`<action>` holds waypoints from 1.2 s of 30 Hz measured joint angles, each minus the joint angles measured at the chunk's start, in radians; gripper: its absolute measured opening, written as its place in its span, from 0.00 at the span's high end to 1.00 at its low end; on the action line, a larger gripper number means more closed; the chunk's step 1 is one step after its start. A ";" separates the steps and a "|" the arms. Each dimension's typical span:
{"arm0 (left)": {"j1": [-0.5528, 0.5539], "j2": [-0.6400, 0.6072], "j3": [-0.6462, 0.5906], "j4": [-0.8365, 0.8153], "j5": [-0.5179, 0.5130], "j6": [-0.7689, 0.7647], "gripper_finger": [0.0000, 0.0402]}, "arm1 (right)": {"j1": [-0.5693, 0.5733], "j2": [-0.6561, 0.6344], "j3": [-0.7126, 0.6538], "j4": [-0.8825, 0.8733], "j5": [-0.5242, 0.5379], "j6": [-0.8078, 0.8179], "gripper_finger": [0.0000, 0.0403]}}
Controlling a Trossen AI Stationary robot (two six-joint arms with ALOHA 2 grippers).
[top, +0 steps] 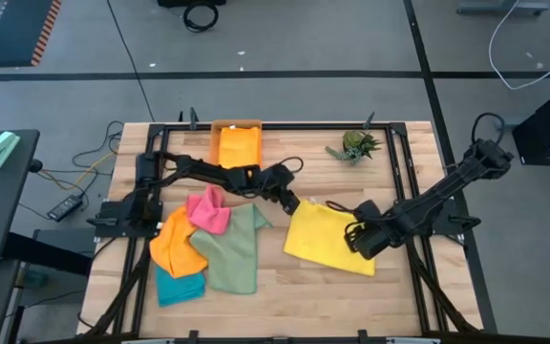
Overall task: Fold microfiber towels
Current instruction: Fold the yellow microfiber cloth
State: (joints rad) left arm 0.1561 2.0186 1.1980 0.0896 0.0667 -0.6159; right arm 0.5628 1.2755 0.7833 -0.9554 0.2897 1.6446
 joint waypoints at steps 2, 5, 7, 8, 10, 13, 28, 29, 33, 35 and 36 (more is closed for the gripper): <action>0.007 -0.030 0.000 -0.017 0.001 0.008 0.77 | 0.025 0.000 -0.033 0.114 -0.001 -0.011 0.78; -0.001 -0.070 0.000 -0.028 0.013 0.001 0.75 | 0.082 0.000 -0.080 0.230 -0.010 0.005 0.96; -0.033 -0.076 0.003 0.024 0.031 0.014 0.76 | 0.126 0.002 -0.101 0.251 -0.010 0.073 0.98; -0.057 -0.075 0.003 0.032 0.044 0.027 0.77 | 0.146 0.007 -0.111 0.257 -0.011 0.112 0.98; -0.116 -0.055 0.002 0.044 0.045 0.052 0.81 | 0.189 0.016 -0.129 0.271 -0.015 0.161 0.98; -0.188 -0.005 -0.003 0.019 0.013 0.076 0.90 | 0.230 0.043 -0.152 0.305 -0.014 0.204 0.99; -0.345 0.053 0.003 -0.055 -0.026 0.019 0.98 | 0.088 0.122 -0.200 0.290 -0.018 0.068 0.99; -0.362 0.056 0.003 -0.054 -0.026 0.003 0.98 | 0.059 0.119 -0.200 0.281 -0.015 0.041 0.99; -0.430 0.060 0.004 -0.050 -0.018 -0.078 0.95 | -0.090 0.114 -0.199 0.273 0.027 -0.103 1.00; -0.459 0.061 0.003 -0.029 -0.018 -0.103 0.96 | -0.172 0.113 -0.183 0.271 0.046 -0.197 1.00; -0.471 0.062 0.001 -0.009 -0.017 -0.106 0.97 | -0.208 0.112 -0.171 0.272 0.053 -0.246 1.00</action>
State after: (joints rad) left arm -0.3145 2.0808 1.1990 0.0802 0.0494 -0.7217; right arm 0.3545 1.3876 0.6125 -0.6838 0.3431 1.3982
